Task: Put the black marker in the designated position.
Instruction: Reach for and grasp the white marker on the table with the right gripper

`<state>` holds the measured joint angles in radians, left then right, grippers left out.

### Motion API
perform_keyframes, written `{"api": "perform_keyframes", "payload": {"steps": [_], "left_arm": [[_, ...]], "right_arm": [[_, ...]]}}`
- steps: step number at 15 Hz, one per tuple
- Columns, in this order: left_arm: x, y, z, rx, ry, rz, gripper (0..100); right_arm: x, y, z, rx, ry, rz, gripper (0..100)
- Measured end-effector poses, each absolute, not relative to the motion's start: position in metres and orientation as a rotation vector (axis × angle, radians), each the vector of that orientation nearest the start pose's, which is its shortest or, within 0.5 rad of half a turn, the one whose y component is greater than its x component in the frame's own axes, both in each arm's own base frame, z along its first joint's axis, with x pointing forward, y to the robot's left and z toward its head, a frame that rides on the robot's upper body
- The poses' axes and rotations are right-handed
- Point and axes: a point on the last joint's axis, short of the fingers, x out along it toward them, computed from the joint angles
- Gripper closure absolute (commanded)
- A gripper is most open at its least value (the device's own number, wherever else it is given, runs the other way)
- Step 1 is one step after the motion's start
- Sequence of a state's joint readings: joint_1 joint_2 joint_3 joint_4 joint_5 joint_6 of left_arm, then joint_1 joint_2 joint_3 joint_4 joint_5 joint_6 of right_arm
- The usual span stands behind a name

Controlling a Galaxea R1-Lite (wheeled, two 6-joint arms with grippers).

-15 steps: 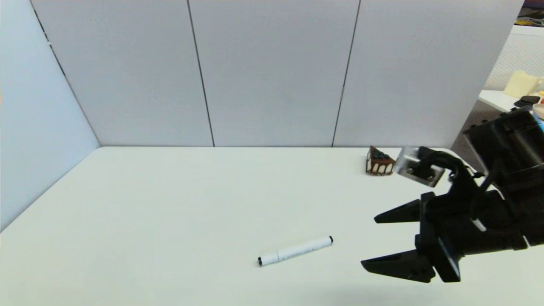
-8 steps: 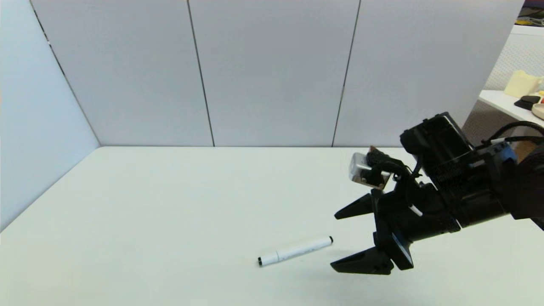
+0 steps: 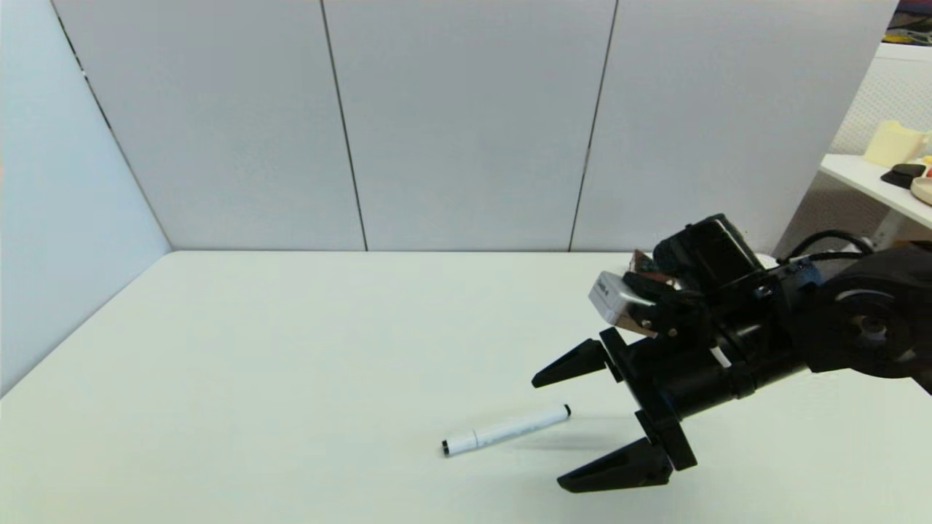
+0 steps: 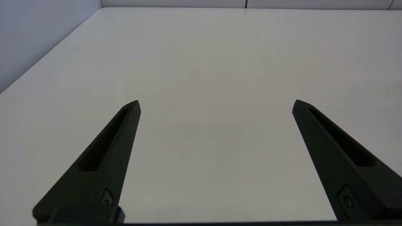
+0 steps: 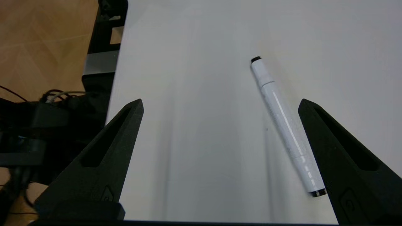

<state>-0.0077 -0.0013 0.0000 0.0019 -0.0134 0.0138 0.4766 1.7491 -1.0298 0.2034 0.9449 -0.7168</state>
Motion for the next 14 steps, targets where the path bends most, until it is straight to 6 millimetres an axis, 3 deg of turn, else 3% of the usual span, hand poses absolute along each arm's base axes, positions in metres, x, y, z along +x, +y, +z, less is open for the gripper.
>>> {"api": "perform_keyframes", "payload": {"steps": [8,14], "left_arm": [[-0.023,0.000,0.075,0.013,0.000,-0.021,0],[-0.023,0.000,0.075,0.014,0.000,-0.021,0]], "right_arm": [[0.277,0.150,0.121,-0.500,0.318,1.628,0],[0.293,0.159,0.106,-0.505,0.338,1.636,0]]}}
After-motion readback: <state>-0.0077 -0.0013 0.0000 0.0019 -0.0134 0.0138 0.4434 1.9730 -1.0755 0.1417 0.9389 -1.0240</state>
